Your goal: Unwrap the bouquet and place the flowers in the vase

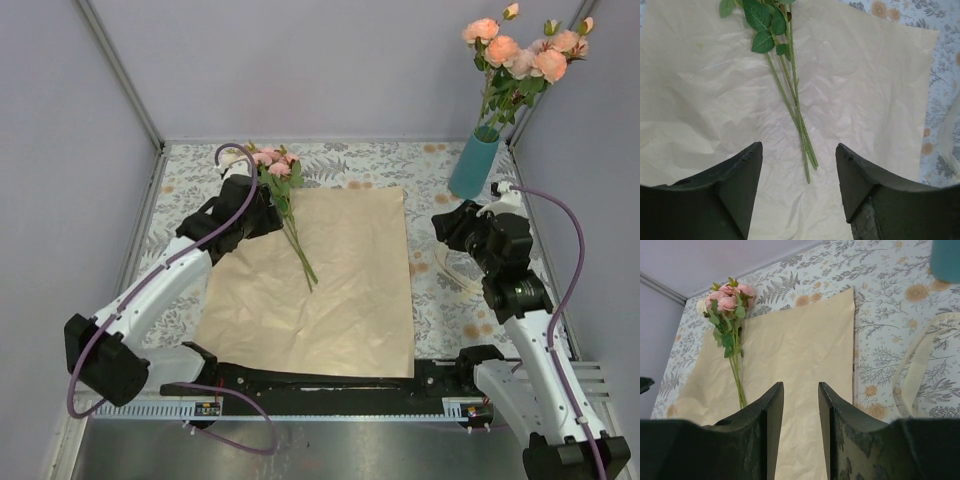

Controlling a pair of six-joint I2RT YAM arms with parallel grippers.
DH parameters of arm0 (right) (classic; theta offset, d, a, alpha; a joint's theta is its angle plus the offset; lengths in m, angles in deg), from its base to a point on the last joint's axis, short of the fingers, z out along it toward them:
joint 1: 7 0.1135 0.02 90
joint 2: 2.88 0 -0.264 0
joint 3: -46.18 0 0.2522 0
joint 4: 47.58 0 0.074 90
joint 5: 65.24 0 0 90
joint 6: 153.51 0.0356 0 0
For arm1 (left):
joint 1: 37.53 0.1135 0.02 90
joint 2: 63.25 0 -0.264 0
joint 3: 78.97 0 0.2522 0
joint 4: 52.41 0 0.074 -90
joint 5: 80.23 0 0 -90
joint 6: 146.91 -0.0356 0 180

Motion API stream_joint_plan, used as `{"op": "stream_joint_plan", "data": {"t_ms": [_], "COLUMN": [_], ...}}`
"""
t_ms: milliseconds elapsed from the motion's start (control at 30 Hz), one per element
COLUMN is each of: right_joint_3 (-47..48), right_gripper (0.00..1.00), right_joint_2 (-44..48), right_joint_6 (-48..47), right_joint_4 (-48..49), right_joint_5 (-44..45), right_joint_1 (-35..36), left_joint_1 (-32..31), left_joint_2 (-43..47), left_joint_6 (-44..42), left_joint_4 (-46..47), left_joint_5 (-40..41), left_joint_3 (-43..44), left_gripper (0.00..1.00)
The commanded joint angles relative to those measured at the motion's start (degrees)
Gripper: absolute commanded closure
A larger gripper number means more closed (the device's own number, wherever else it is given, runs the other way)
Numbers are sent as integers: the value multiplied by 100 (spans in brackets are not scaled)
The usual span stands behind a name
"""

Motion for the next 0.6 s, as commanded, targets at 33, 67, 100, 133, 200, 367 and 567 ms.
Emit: {"op": "stream_joint_plan", "data": {"t_ms": [33, 67, 100, 133, 200, 367, 567], "right_joint_3": [-552, -579, -587, -596, -623, -745, -807], "right_gripper": [58, 58, 58, 58, 59, 59, 60], "right_joint_2": [706, 759, 820, 882, 988, 1286, 1454], "right_joint_6": [265, 204, 177, 159, 159, 194, 203], "right_joint_4": [553, 527, 457, 404, 316, 280, 272], "right_joint_5": [-438, -430, -413, -413, -491, -650, -711], "right_joint_1": [63, 63, 54, 71, 54, 63, 54], "left_joint_1": [54, 54, 45, 53, 54, 54, 141], "left_joint_2": [-969, -1223, -1504, -1733, -2208, -3149, -3800], "left_joint_6": [74, 30, -14, -32, -32, -32, 3], "left_joint_4": [30, 21, 12, 3, 3, 47, 179], "left_joint_5": [214, 241, 267, 267, 294, 434, 452], "left_joint_3": [953, 1103, 1287, 1437, 1771, 2369, 2642], "left_gripper": [40, 41, 42, 44, 46, 51, 55]}}
